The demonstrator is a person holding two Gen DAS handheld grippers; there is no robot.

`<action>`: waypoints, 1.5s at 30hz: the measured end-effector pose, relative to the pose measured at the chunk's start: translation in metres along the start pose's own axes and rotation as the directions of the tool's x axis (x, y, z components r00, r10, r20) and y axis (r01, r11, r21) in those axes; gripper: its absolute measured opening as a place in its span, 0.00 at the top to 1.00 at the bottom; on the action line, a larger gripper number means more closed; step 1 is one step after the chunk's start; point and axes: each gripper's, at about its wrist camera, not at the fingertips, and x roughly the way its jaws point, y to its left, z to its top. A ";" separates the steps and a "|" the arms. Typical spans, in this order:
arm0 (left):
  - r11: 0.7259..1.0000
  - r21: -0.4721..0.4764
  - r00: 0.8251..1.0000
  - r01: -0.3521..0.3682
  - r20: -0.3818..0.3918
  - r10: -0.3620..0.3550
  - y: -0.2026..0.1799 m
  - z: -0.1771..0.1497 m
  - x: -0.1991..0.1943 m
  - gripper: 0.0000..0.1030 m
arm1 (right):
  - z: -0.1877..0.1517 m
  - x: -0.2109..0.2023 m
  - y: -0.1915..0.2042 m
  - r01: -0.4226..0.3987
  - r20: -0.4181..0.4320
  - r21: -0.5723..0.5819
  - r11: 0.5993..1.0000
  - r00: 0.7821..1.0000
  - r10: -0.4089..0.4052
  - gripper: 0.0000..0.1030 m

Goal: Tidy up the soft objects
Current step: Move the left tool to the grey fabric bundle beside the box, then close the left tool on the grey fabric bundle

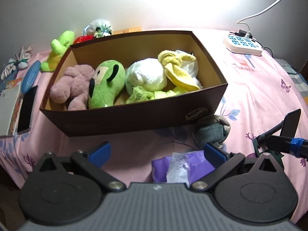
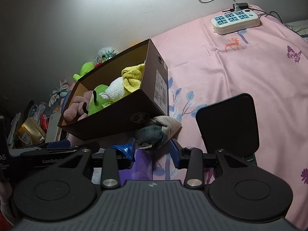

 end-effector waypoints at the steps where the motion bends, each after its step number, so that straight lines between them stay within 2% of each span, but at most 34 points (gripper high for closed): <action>1: 1.000 0.002 1.000 0.000 -0.001 0.000 -0.003 0.001 0.001 0.00 | -0.003 -0.001 -0.004 -0.009 -0.007 0.019 1.000 1.000 0.009 0.78; 14: 0.992 0.123 1.000 0.023 -0.014 -0.022 -0.042 0.012 0.024 0.00 | -0.028 -0.008 -0.044 -0.048 -0.068 0.118 0.992 0.996 0.057 0.77; 18: 0.990 0.138 0.999 0.024 -0.044 -0.018 -0.052 0.018 0.040 0.00 | -0.032 -0.007 -0.050 -0.047 -0.077 0.121 0.992 0.995 0.057 0.77; 27: 0.977 0.213 0.998 0.023 -0.058 -0.011 -0.076 0.027 0.064 0.00 | -0.035 -0.002 -0.061 -0.044 -0.090 0.163 0.986 0.994 0.059 0.77; 45: 0.956 0.286 0.985 0.069 -0.170 -0.021 -0.098 0.027 0.114 0.00 | -0.041 0.005 -0.069 -0.027 -0.105 0.206 0.978 0.993 0.050 0.77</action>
